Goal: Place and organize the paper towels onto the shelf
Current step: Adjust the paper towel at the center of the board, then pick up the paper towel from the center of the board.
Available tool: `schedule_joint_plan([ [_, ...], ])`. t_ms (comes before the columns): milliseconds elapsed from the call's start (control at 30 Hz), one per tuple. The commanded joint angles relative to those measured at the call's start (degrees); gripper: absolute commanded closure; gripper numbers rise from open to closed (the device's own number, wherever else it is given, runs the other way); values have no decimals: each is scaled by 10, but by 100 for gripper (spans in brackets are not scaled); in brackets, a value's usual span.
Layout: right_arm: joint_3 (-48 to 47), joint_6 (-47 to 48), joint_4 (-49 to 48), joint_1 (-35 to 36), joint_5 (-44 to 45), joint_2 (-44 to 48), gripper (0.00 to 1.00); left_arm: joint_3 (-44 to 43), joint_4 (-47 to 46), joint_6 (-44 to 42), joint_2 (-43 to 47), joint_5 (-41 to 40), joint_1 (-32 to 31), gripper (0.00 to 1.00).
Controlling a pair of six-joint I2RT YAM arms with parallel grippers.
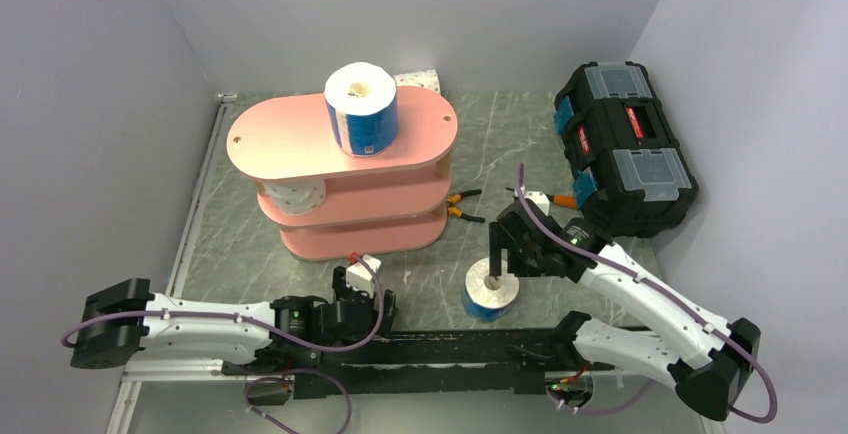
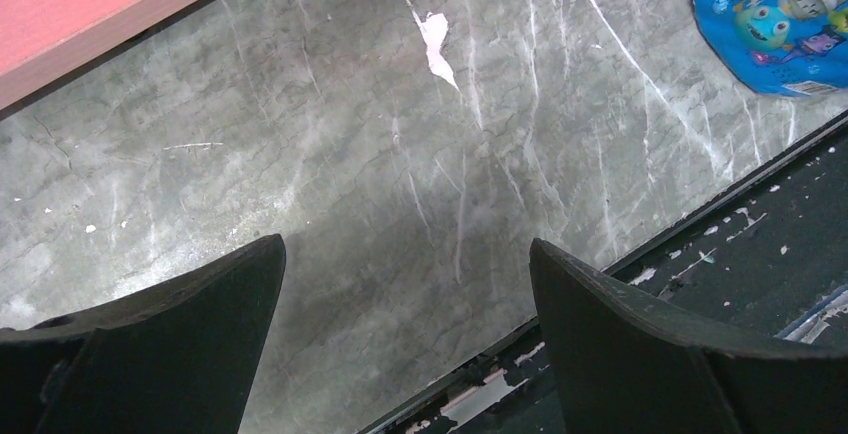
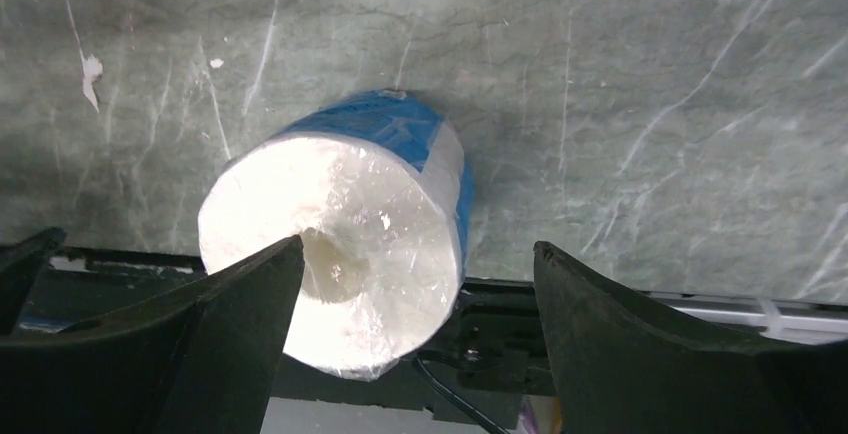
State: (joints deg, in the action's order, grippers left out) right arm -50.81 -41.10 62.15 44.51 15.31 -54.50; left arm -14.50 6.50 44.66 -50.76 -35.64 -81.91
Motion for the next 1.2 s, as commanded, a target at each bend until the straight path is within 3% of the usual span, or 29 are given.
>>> schedule_joint_plan([
  [0,34,-41,-44,-19,-27,13,14,-10,-17,4,13,2,-3,1],
  [400,84,-74,-62,-21,-45,37,21,-3,-23,1,15,4,-3,1],
  [767,64,-102,-32,-21,-33,100,15,5,-30,1,22,6,-3,1],
  [1167,143,-118,-88,-20,-75,90,25,11,-28,4,34,6,-4,1],
])
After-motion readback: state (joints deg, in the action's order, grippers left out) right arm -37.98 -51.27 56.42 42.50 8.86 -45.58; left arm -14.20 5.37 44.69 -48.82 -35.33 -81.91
